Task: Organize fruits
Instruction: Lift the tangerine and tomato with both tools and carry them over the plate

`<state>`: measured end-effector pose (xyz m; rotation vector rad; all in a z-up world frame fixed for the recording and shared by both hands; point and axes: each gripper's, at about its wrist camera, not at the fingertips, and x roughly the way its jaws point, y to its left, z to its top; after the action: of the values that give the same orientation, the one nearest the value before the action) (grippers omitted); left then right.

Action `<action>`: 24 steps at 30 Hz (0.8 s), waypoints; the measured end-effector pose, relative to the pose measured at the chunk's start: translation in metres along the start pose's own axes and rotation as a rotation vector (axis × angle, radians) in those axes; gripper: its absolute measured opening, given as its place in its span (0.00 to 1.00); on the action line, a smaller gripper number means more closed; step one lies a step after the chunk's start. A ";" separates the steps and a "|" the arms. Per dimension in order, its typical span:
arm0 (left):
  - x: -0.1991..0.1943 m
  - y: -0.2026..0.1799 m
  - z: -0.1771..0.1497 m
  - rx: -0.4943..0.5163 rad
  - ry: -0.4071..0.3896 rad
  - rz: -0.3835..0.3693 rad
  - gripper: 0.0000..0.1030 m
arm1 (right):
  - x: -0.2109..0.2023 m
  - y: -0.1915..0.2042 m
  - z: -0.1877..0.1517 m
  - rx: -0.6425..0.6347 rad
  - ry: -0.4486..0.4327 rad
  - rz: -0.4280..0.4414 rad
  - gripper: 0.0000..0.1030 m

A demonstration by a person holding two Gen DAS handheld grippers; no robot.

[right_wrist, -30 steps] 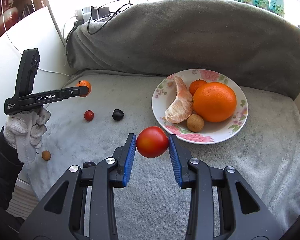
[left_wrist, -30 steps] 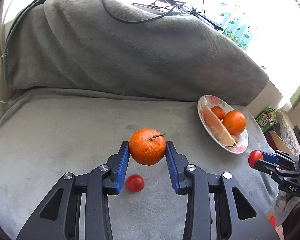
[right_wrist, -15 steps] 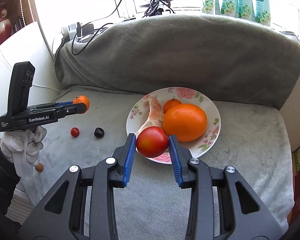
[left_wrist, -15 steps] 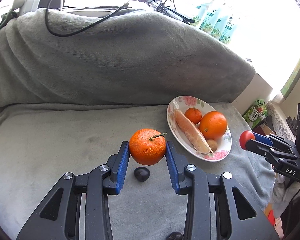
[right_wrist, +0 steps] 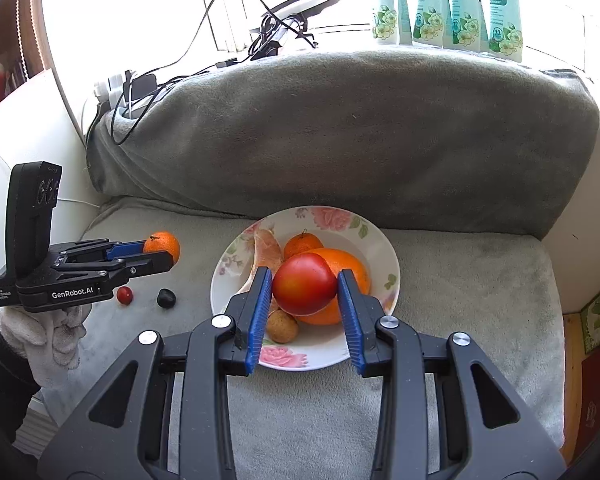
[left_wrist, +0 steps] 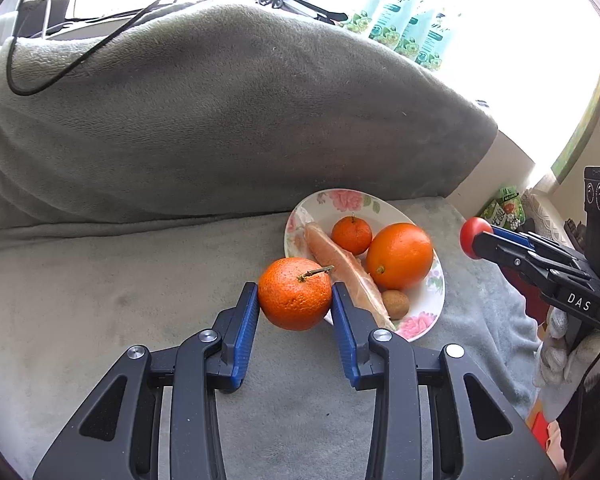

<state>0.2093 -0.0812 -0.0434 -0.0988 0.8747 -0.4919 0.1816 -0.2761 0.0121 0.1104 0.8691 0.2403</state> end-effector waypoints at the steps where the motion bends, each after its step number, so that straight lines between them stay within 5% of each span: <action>1: 0.002 -0.001 0.001 0.002 0.003 -0.002 0.34 | 0.002 -0.002 0.002 0.004 -0.001 -0.001 0.34; 24: 0.040 -0.017 0.010 0.023 0.061 -0.035 0.34 | 0.052 -0.030 0.028 0.035 0.029 -0.020 0.34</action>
<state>0.2320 -0.1155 -0.0606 -0.0780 0.9282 -0.5397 0.2400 -0.2917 -0.0144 0.1311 0.9035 0.2081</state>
